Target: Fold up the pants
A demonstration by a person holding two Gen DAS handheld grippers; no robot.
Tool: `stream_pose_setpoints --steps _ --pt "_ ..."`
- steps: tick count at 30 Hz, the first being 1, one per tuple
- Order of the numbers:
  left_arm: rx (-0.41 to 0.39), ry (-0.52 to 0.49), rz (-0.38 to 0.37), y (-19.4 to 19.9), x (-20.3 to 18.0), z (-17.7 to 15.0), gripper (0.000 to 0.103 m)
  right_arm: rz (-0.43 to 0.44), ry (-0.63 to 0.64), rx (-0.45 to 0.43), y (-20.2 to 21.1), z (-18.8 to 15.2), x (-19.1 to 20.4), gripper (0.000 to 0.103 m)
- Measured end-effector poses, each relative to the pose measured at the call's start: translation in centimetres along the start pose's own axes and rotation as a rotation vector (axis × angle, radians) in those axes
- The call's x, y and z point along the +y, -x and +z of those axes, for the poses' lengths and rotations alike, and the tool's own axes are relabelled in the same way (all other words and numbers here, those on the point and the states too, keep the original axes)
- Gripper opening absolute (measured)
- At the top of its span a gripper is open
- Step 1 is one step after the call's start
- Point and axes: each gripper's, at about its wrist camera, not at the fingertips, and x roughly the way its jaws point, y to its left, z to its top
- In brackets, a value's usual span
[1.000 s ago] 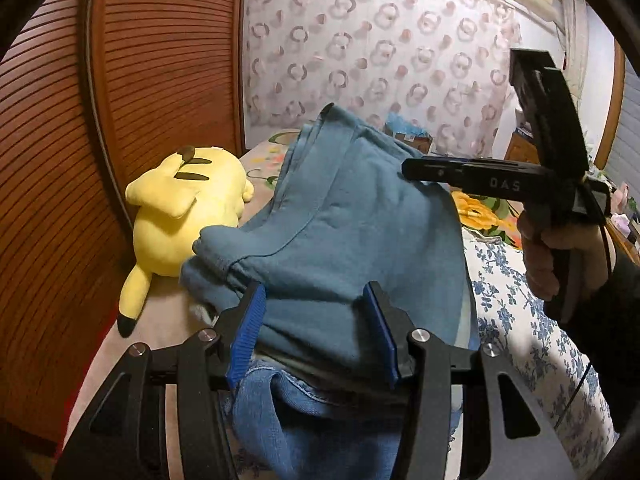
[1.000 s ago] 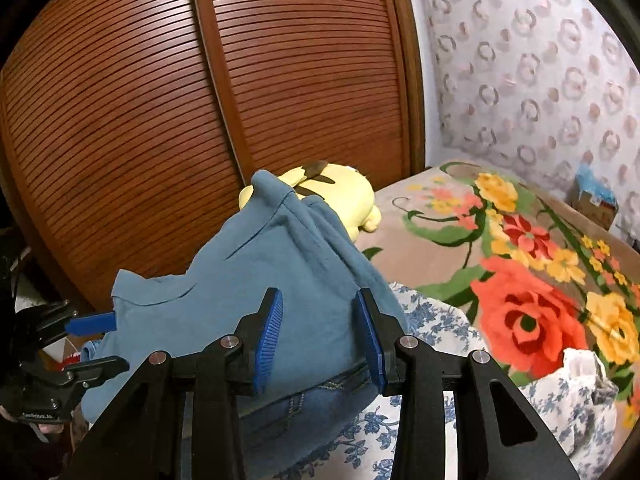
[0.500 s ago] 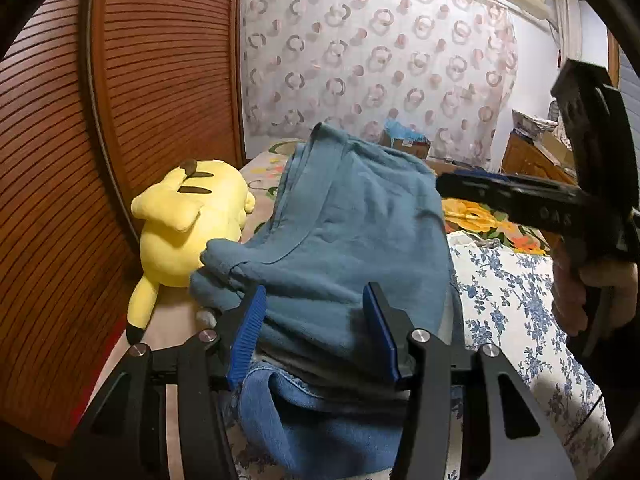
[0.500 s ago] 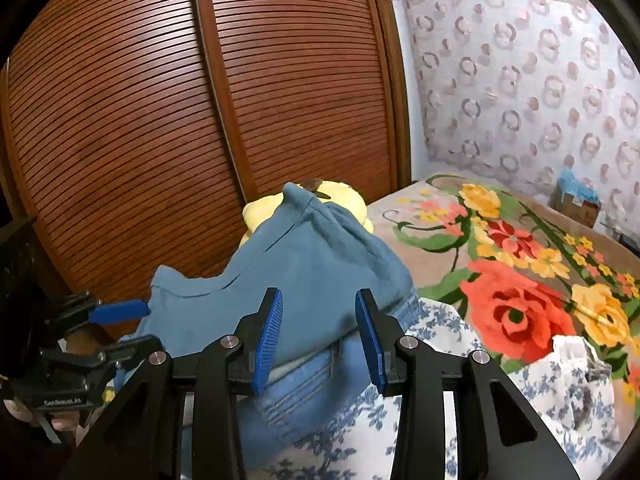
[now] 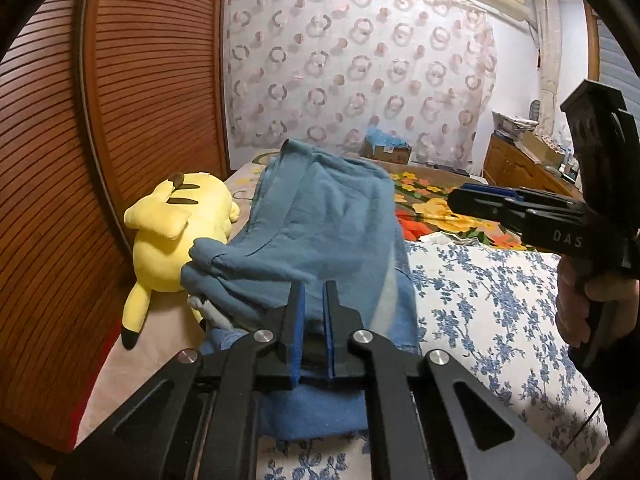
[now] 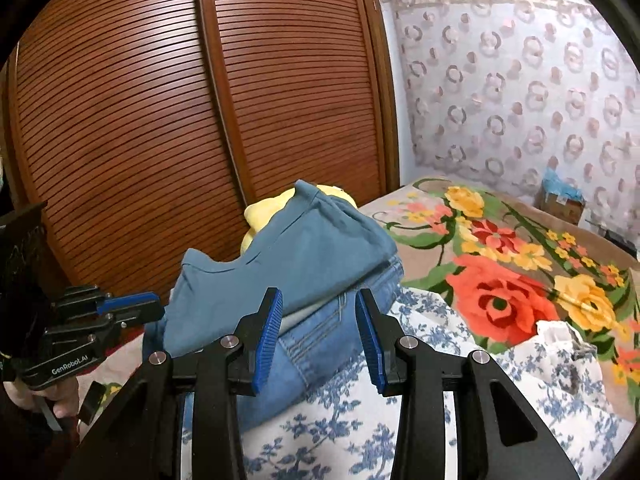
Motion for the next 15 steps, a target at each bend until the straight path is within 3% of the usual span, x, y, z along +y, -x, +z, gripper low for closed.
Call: stream_pose_setpoints --steps 4,6,8,9,11,15 --pt "0.001 -0.008 0.001 0.8 -0.7 -0.1 0.013 -0.012 -0.008 -0.013 2.0 -0.9 0.6 0.04" --pt "0.005 -0.017 -0.015 1.3 -1.2 -0.3 0.027 -0.023 -0.011 -0.02 3.0 -1.3 1.0 0.04" --pt "-0.009 -0.021 -0.028 1.9 -1.7 -0.4 0.05 -0.035 -0.014 -0.027 4.2 -1.7 1.4 0.04" --pt "-0.022 -0.022 -0.037 2.3 -1.9 -0.5 0.056 -0.04 -0.014 -0.029 4.6 -1.9 1.6 0.04" --pt "-0.044 -0.026 -0.058 3.0 -2.4 -0.6 0.083 -0.054 -0.017 -0.036 5.8 -2.4 2.0 0.04" --pt "-0.062 -0.048 -0.065 4.1 -3.7 -0.9 0.085 -0.079 -0.031 -0.049 8.0 -3.6 2.7 0.04"
